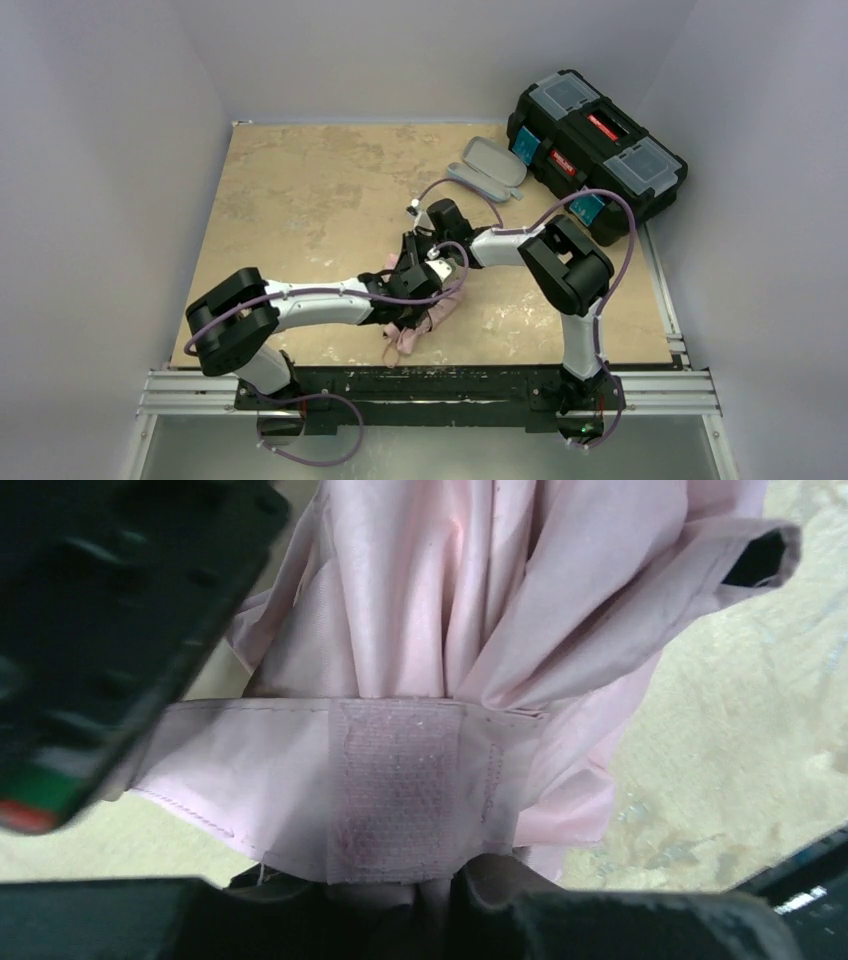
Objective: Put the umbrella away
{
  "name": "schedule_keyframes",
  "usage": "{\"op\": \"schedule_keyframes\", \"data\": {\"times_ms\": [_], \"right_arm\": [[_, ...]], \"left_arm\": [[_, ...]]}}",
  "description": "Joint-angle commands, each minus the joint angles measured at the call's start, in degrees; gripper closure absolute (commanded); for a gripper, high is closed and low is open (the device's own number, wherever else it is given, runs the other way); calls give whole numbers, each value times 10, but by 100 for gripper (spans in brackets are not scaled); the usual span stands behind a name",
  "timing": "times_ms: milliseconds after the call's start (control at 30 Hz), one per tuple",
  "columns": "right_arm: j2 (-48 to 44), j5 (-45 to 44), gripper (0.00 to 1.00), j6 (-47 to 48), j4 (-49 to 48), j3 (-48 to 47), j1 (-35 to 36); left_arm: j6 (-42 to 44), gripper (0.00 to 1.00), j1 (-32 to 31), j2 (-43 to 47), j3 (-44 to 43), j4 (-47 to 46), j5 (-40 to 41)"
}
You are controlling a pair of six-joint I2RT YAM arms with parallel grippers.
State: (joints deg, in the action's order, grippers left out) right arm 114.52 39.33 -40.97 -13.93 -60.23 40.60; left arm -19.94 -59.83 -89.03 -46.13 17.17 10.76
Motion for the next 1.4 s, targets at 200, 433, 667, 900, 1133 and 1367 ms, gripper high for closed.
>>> {"op": "schedule_keyframes", "data": {"times_ms": [200, 433, 667, 900, 1133, 1367], "right_arm": [[-60, 11, 100, 51, 170, -149, 6], [-57, 24, 100, 43, 193, -160, 7], [10, 10, 100, 12, 147, -45, 13], [46, -42, 100, 13, 74, 77, 12], [53, -59, 100, -36, -108, 212, 13], [57, -89, 100, -43, -183, 252, 13]], "left_arm": [[-48, 100, -137, -31, -101, 197, 411], [-144, 100, -195, -150, -197, 340, 566], [-370, 100, -236, -384, -350, 607, 612], [-311, 100, -281, -474, -379, 532, 545], [-266, 61, -284, -458, -340, 476, 485], [-221, 0, -285, -368, -302, 457, 444]]}}
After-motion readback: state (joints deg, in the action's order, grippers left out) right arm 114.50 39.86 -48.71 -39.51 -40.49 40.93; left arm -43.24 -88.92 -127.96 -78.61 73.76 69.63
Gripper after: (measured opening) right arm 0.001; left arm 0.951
